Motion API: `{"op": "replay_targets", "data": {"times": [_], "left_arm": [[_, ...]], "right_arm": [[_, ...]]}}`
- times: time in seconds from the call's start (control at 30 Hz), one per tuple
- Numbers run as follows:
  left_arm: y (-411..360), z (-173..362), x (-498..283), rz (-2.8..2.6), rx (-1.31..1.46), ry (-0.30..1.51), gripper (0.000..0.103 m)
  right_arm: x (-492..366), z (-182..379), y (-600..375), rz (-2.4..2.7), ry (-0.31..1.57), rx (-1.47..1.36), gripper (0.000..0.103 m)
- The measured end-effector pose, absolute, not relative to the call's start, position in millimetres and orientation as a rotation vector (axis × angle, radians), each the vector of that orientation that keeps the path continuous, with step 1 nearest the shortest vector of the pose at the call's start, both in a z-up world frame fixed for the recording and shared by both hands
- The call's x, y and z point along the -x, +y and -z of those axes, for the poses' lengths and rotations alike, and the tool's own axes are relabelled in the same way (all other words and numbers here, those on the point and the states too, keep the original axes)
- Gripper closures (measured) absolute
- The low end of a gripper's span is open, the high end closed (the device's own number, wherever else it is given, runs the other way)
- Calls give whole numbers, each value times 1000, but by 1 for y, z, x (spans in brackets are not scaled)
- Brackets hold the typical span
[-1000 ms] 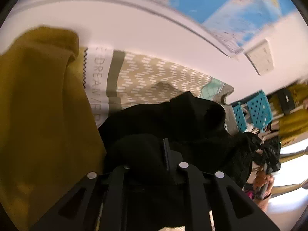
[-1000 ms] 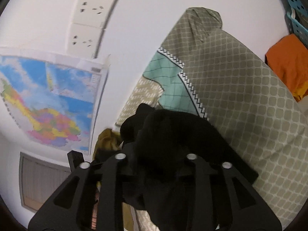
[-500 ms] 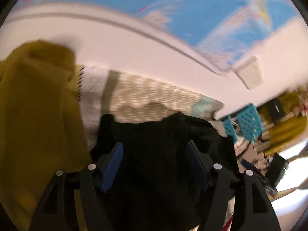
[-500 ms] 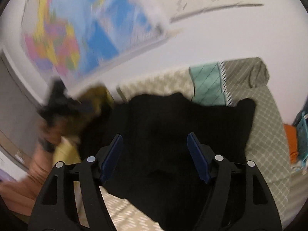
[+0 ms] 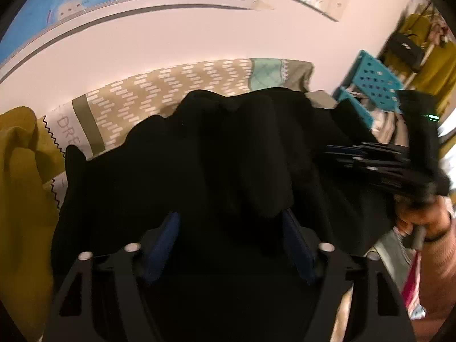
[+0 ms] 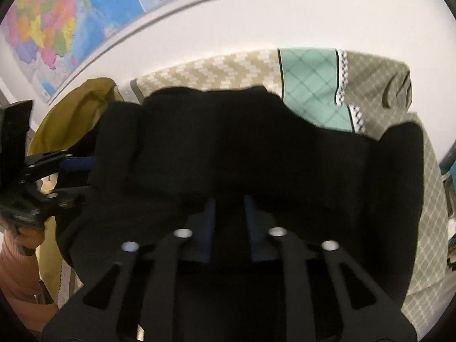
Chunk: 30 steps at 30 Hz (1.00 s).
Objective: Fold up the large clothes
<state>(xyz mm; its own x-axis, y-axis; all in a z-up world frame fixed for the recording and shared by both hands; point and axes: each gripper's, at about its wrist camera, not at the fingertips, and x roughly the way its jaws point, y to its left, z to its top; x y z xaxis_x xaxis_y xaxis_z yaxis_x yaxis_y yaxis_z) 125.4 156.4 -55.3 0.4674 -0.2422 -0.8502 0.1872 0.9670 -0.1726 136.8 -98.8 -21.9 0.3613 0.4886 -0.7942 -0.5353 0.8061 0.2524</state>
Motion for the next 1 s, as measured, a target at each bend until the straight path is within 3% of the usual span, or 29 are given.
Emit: {"op": "replay_targets", "data": {"times": [0.1, 0.27, 0.33, 0.4, 0.47, 0.53, 0.67, 0.73, 1.0], "left_arm": [[158, 58, -139, 228, 68, 1049, 83], [161, 48, -153, 162, 62, 948, 85], [163, 56, -157, 141, 53, 981, 75], [167, 64, -154, 121, 42, 995, 59], [177, 58, -140, 131, 75, 952, 53], [190, 46, -118, 112, 80, 889, 40], [215, 21, -58, 82, 62, 763, 24], [225, 21, -29, 53, 36, 740, 23], [251, 66, 26, -17, 78, 822, 13]], "right_arm": [[-138, 3, -101, -664, 929, 30, 97], [-157, -6, -93, -621, 875, 13, 98], [-170, 12, -87, -632, 971, 1, 95], [-174, 24, -91, -614, 1023, -18, 89], [-168, 17, -101, -632, 1007, -42, 79], [-153, -3, -122, -623, 935, -59, 44], [-118, -33, -171, -650, 811, -106, 30], [-99, -37, -197, -626, 773, -122, 15], [-44, 19, -263, -560, 860, -232, 10]]}}
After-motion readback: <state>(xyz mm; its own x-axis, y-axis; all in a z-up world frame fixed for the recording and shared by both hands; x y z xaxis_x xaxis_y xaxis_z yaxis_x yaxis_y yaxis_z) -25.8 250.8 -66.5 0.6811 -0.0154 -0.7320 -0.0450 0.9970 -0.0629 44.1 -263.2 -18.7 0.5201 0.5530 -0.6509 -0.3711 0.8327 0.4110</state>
